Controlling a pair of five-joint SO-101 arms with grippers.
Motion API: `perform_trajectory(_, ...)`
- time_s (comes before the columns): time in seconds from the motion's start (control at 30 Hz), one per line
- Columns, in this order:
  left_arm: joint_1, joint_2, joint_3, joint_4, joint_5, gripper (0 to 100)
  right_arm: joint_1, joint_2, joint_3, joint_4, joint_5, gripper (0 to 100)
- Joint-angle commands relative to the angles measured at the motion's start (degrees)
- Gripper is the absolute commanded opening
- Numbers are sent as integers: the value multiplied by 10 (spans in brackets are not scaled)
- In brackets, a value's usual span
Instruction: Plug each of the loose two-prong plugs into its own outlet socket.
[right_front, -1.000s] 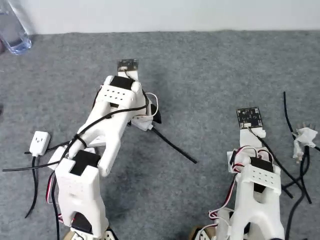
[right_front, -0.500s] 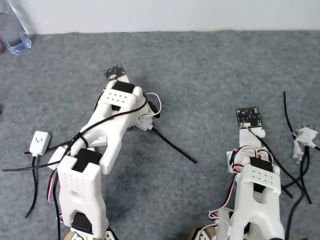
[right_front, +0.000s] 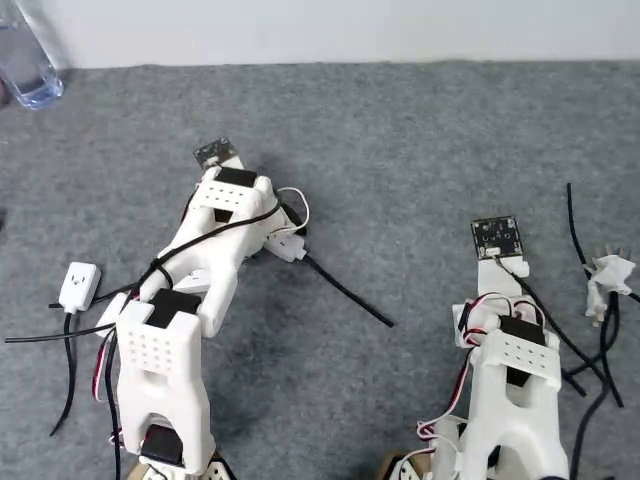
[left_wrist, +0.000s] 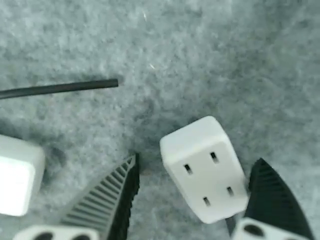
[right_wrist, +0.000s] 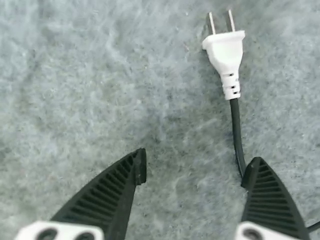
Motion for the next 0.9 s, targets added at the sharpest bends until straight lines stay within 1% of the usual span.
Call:
perform_trajectory(0.0,0,-1,-15,-5,6,333,-5,-3,-4,-10,4,299)
perform_trajectory(0.1,3,-1,-24,-4,5,329,-5,-3,-4,-10,4,299)
perform_trajectory(0.13,8,-1,-27,-4,4,312,-5,-3,-4,-10,4,299)
perform_trajectory(0.2,20,-1,-28,-4,-21,249,-5,-2,-4,-10,4,299)
perform_trajectory(0.3,48,-1,-28,-9,-69,119,-5,-1,-4,-10,4,299)
perform_trajectory(0.33,55,-1,-29,-9,-81,100,-5,-1,-4,-10,4,299)
perform_trajectory(0.4,64,0,-36,-4,-99,104,-5,-1,-4,-10,4,299)
perform_trajectory(0.5,66,0,-44,-4,-151,104,-5,-1,-4,-10,4,299)
perform_trajectory(0.63,61,-1,-44,-3,-170,104,-5,0,-4,-17,4,299)
perform_trajectory(0.7,65,-1,-58,13,-215,104,-4,0,1,-30,4,299)
perform_trajectory(0.87,84,-1,-136,114,-402,104,-4,-1,8,-41,4,299)
